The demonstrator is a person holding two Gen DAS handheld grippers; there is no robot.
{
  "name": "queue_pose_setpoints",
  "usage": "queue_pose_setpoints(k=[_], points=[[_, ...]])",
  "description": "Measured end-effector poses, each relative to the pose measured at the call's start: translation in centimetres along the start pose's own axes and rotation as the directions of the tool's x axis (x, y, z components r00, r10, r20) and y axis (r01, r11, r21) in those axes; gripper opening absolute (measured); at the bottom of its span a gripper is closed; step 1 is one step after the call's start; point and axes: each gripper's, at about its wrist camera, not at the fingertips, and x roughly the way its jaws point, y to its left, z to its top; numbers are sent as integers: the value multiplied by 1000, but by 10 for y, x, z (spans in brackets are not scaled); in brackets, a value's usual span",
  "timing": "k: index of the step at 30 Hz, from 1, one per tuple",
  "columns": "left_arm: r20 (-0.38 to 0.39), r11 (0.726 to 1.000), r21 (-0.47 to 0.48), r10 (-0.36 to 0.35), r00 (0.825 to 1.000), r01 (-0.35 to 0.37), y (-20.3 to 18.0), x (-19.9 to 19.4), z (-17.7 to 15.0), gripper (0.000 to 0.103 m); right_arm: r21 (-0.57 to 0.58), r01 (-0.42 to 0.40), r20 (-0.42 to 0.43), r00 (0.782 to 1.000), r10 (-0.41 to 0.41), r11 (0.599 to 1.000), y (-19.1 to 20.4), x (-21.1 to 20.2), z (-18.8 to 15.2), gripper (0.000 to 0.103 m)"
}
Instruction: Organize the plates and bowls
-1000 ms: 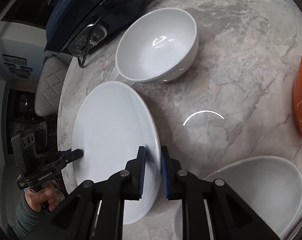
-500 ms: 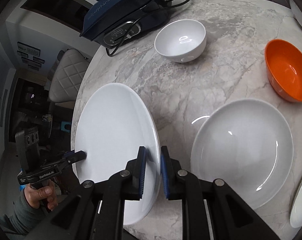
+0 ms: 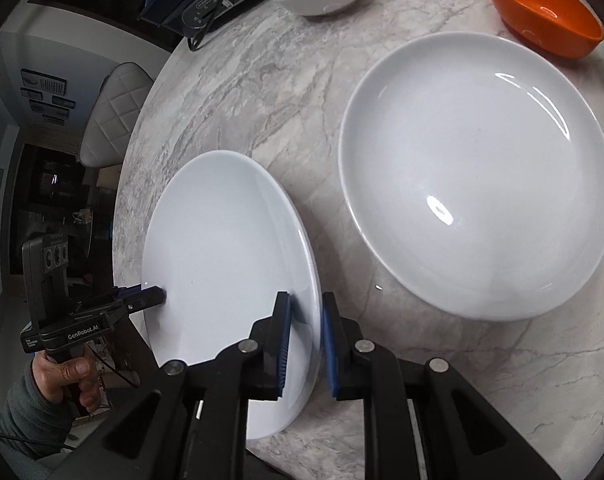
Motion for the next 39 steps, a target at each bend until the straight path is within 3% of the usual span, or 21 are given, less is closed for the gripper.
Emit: queue_pose_setpoints(k=[7, 11, 12, 13, 14, 15, 16, 19, 22, 25, 30, 32, 39], points=[[9, 999, -4, 34, 999, -34, 13, 10, -1, 23, -69, 63, -16, 998, -64, 996, 9, 20, -5, 20], [44, 999, -49, 26, 999, -24, 15, 3, 2, 25, -90, 73, 18, 997, -71, 993, 11, 19, -11, 24], [66, 998, -57, 24, 998, -20, 14, -2, 3, 28, -106, 85, 39, 996, -81, 991, 13, 15, -13, 33], [96, 998, -65, 19, 995, -12, 13, -8, 3, 41, -118, 91, 63, 995, -84, 989, 15, 9, -18, 50], [128, 997, -75, 18, 992, -8, 10, -14, 3, 68, -130, 90, 92, 993, -78, 987, 17, 1, -22, 57], [164, 997, -83, 15, 986, -1, 8, -20, 5, 78, -141, 87, 126, 990, -69, 986, 17, -9, -28, 66], [205, 996, -87, 2, 979, 16, 5, -25, 8, 84, -155, 79, 159, 986, -54, 985, 17, -19, -34, 71], [280, 993, -89, -50, 959, 78, -15, -35, 20, 91, -168, 82, 205, 978, -46, 982, 10, -42, -54, 82], [320, 990, -11, -127, 939, 137, -49, -38, 31, 101, -100, 54, 199, 979, -33, 994, -13, -60, -78, 84], [315, 990, 75, -139, 939, 122, -83, -31, 41, 102, 0, -1, 208, 978, 1, 1000, -40, -72, -98, 86], [293, 986, 60, -165, 942, 154, -120, -20, 36, 102, 124, -102, 316, 947, 58, 987, -87, -104, -107, 93], [300, 988, 65, -152, 942, 139, -132, -21, 32, 102, 135, -139, 360, 929, 82, 981, -99, -115, -108, 103], [273, 995, 102, -46, 961, 19, -169, -11, 29, 102, 81, -185, 485, 866, 124, 979, -117, -156, -117, 103]])
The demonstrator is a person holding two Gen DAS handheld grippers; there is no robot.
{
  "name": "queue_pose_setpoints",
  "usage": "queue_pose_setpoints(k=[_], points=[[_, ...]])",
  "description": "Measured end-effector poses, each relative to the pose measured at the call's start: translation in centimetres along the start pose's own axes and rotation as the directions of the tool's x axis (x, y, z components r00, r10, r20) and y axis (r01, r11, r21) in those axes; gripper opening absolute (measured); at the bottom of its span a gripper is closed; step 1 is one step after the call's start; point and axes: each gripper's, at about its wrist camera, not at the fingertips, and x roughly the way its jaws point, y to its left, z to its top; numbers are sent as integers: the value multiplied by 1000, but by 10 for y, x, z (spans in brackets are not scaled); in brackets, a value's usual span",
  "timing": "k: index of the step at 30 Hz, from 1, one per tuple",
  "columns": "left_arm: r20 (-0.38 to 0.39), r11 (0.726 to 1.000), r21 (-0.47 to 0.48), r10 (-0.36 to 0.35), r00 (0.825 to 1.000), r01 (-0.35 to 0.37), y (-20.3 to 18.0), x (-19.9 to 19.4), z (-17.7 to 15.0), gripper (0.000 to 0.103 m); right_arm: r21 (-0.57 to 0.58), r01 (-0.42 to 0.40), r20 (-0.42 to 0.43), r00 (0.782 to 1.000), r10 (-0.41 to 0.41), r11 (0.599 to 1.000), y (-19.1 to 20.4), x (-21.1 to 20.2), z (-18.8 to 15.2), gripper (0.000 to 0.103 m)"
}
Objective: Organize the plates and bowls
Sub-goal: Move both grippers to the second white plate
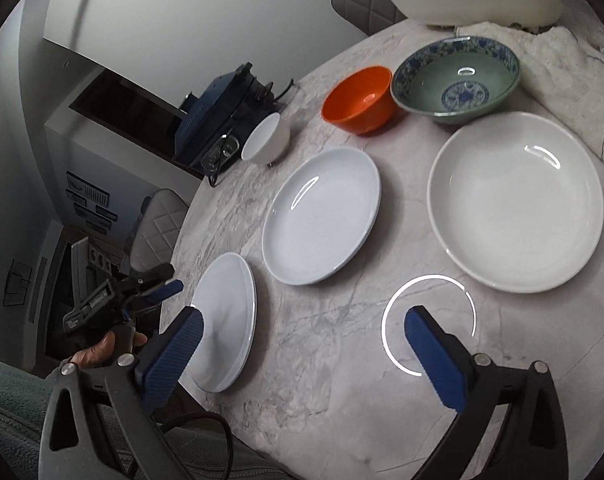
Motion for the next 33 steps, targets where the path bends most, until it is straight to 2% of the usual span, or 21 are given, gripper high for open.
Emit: queue_pose_setpoints(k=[3, 6, 8, 12, 14, 19, 25, 27, 33], points=[[-7, 999, 35, 20, 1000, -20, -9, 7, 4, 102, -6, 40, 39, 998, -40, 999, 0, -10, 8, 103], [-21, 997, 74, 20, 1000, -19, -18, 15, 19, 102, 24, 32, 56, 998, -33, 999, -4, -9, 21, 103], [-38, 996, 93, 2, 999, 2, -21, 21, 36, 102, 77, 10, 50, 999, -14, 997, -8, -1, 30, 103], [-57, 977, 213, 2, 998, 11, -33, 35, 77, 102, 195, -59, 57, 997, 49, 979, -11, 18, 43, 103], [-101, 963, 267, -2, 995, 29, -36, 47, 97, 102, 232, -80, 58, 996, 69, 970, -10, 30, 47, 103], [-248, 953, 299, 24, 969, 52, -29, 93, 131, 102, 277, -71, 25, 997, 67, 958, -8, 60, 49, 100], [-337, 918, 383, 37, 941, 101, -34, 133, 139, 101, 374, -53, 34, 998, 44, 926, -23, 81, 41, 93], [-345, 907, 407, 41, 938, 110, -36, 143, 138, 101, 403, -49, 43, 998, 34, 914, -28, 85, 38, 91], [-401, 874, 444, -2, 916, 196, -49, 167, 137, 100, 452, -36, 48, 999, 16, 891, -41, 97, 35, 83]])
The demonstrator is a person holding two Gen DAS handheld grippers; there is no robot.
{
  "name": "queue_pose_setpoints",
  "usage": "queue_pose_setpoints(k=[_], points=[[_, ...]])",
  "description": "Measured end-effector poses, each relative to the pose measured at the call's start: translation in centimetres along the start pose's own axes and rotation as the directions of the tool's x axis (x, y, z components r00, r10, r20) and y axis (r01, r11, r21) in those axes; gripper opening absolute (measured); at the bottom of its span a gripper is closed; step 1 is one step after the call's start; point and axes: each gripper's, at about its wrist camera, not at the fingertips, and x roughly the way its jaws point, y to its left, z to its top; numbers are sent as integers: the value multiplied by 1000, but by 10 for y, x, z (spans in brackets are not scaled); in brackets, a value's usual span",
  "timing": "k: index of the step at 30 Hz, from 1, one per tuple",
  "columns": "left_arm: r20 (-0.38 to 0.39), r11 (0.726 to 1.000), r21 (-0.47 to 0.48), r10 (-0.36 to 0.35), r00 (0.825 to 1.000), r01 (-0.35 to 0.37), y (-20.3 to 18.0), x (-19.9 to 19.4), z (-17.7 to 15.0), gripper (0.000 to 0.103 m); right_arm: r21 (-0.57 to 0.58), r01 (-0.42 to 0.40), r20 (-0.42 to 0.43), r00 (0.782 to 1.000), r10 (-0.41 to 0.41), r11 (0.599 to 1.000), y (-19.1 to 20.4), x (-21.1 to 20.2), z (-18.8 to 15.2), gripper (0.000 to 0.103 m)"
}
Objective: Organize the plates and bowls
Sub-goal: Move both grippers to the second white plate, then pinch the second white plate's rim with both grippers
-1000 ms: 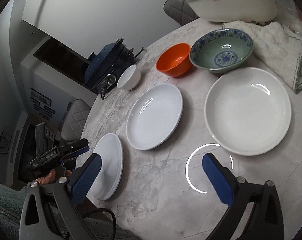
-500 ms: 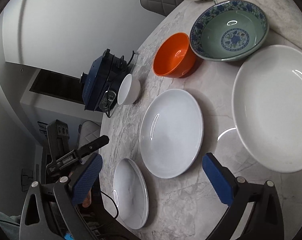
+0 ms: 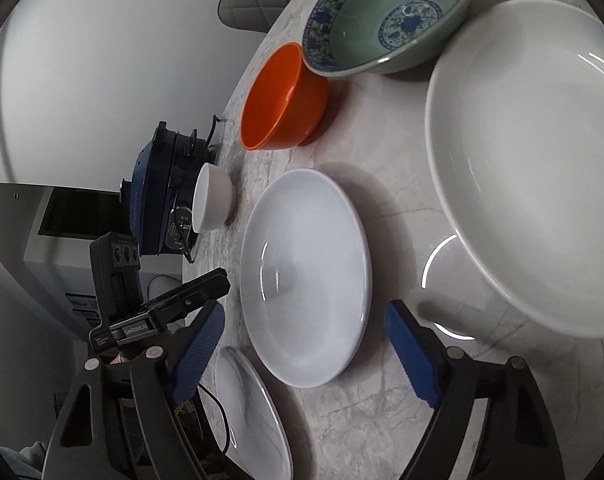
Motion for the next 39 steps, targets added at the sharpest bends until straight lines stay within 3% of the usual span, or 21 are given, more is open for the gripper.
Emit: queue_pose_setpoints(k=[8, 14, 18, 21, 22, 26, 28, 39], points=[[-55, 999, -2, -51, 997, 51, 0, 19, 6, 60, 56, -20, 20, 1000, 19, 998, -15, 6, 5, 82], [-69, 999, 6, -54, 996, 54, -2, 28, 8, 59, 25, -12, 26, 1000, 11, 1000, -11, 5, 8, 79], [-74, 997, 8, -77, 994, 78, -2, 28, 8, 56, 26, -5, 9, 1000, 5, 1000, -10, 8, 10, 69], [-92, 996, 6, -83, 992, 84, -2, 28, 6, 28, 1, 20, -7, 1000, -20, 1000, -8, 10, 11, 60], [-93, 997, 9, -80, 993, 81, -2, 28, 5, 25, 0, 25, -14, 1000, -25, 1000, -8, 11, 12, 55], [-99, 997, 3, -77, 992, 77, 1, 28, 6, 21, -1, 64, -32, 997, -64, 998, -11, 12, 13, 34], [-105, 998, 7, -69, 992, 70, 1, 28, 7, 18, 15, 102, -39, 994, -101, 995, -17, 11, 15, 11], [-91, 999, 6, -46, 995, 47, -1, 24, 0, 16, -35, 153, -53, 987, -155, 988, -12, 11, 15, 11]])
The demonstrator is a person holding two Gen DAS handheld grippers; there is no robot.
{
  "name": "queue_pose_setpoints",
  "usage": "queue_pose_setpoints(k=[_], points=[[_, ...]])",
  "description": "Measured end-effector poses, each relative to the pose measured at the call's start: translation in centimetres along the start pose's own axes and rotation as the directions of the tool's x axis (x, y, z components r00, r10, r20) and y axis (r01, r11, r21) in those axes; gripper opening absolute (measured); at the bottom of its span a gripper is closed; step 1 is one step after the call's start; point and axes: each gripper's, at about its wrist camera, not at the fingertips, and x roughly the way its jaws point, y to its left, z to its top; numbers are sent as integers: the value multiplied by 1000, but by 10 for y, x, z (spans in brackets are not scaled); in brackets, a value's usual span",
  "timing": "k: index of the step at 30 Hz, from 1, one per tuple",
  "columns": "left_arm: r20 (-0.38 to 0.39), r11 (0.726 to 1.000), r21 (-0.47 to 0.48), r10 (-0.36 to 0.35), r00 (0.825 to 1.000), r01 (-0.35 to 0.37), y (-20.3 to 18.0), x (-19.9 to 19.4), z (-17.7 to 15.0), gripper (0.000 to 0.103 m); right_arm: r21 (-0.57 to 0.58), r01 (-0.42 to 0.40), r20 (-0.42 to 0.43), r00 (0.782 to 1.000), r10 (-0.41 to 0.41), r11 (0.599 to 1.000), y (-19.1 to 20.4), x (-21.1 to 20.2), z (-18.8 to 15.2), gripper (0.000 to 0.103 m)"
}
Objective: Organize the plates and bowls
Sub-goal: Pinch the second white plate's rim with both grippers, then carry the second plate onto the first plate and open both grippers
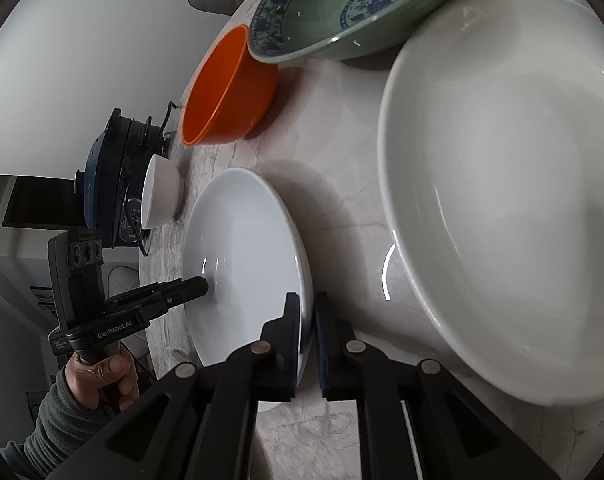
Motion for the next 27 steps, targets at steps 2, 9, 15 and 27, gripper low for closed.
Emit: queue_pose_setpoints(k=[2, 9, 15, 27], points=[[11, 1000, -9, -8, 1000, 8, 0, -6, -3, 16, -8, -5, 3, 1000, 5, 1000, 4, -4, 1, 11], [84, 997, -70, -18, 996, 23, 0, -52, -24, 16, -68, -32, -16, 999, 31, 997, 35, -20, 4, 11], [181, 983, -182, 18, 983, 16, 13, -109, -77, 16, -181, -80, -104, 993, 62, 980, 82, -16, -5, 11], [219, 860, -510, 110, 969, 18, 43, -126, -252, 16, -397, -129, -397, 917, -43, 909, 140, 57, -69, 11]])
